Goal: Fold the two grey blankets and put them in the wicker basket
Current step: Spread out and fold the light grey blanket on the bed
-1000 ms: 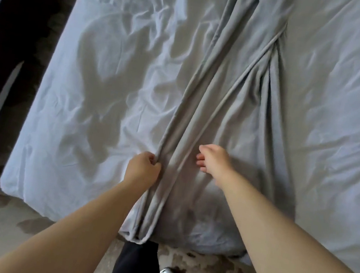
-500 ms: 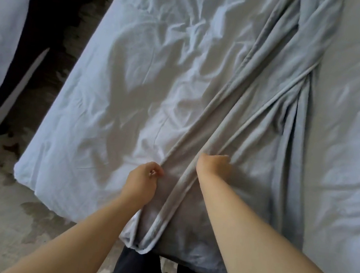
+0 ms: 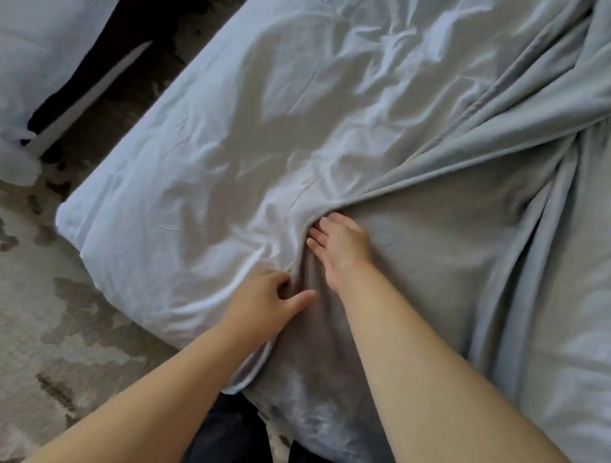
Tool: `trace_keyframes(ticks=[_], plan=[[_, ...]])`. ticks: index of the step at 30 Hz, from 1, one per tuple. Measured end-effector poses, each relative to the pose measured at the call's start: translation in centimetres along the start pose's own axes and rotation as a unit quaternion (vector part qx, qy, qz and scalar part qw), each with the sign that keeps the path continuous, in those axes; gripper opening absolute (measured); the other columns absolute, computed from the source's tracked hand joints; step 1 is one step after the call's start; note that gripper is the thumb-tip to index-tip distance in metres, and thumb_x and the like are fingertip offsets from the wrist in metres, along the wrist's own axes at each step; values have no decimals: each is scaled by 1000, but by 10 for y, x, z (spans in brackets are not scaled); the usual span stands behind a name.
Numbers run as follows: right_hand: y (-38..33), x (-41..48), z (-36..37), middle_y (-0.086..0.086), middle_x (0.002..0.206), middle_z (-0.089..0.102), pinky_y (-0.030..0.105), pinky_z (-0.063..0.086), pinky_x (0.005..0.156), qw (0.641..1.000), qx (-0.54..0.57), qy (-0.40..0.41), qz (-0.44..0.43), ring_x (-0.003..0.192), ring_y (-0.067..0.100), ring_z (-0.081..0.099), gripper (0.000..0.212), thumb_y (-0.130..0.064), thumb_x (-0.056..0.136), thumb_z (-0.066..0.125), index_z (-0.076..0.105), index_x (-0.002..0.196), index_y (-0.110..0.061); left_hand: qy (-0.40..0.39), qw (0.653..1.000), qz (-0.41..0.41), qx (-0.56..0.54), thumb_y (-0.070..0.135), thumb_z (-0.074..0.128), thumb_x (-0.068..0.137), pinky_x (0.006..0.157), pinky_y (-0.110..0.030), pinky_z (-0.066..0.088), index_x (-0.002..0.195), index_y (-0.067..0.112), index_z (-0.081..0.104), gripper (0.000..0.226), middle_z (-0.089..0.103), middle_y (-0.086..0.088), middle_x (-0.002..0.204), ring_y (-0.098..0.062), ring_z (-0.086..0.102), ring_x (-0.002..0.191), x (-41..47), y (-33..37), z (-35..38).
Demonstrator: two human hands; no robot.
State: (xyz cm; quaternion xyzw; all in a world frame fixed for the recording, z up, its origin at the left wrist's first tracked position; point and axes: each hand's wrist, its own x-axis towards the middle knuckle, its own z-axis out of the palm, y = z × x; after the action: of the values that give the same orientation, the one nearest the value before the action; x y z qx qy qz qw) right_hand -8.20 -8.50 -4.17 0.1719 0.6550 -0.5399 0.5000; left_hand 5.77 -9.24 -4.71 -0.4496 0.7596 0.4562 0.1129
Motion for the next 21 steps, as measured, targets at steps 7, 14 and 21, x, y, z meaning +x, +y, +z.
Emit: trace_keyframes(ticks=[7, 14, 21], plan=[[-8, 0, -59, 4, 77, 59, 22, 41, 54, 993, -119, 19, -7, 62, 14, 54, 19, -4, 96, 41, 54, 104, -14, 30, 994, -77, 73, 4, 51, 80, 64, -27, 28, 64, 16, 44, 20, 63, -13, 81, -33, 57, 87, 11, -10, 7], [-6, -4, -218, 12, 82, 61, 25, 46, 57, 947, -204, 249, 6, 67, 21, 57, 22, -3, 91, 47, 66, 103, -1, 9, 993, -69, 97, 25, 56, 86, 65, -26, 34, 78, 21, 56, 9, 55, 0, 75, -22, 48, 73, 42, 35, 13], [-16, 15, -306, 24, 118, 64, 34, 44, 86, 864, -267, 426, -11, 109, 37, 58, 31, -11, 85, 59, 64, 114, -2, 32, 992, -5, 125, 35, 57, 88, 62, -29, 36, 66, 18, 48, 29, 51, 0, 66, -26, 53, 70, 113, 99, 35]])
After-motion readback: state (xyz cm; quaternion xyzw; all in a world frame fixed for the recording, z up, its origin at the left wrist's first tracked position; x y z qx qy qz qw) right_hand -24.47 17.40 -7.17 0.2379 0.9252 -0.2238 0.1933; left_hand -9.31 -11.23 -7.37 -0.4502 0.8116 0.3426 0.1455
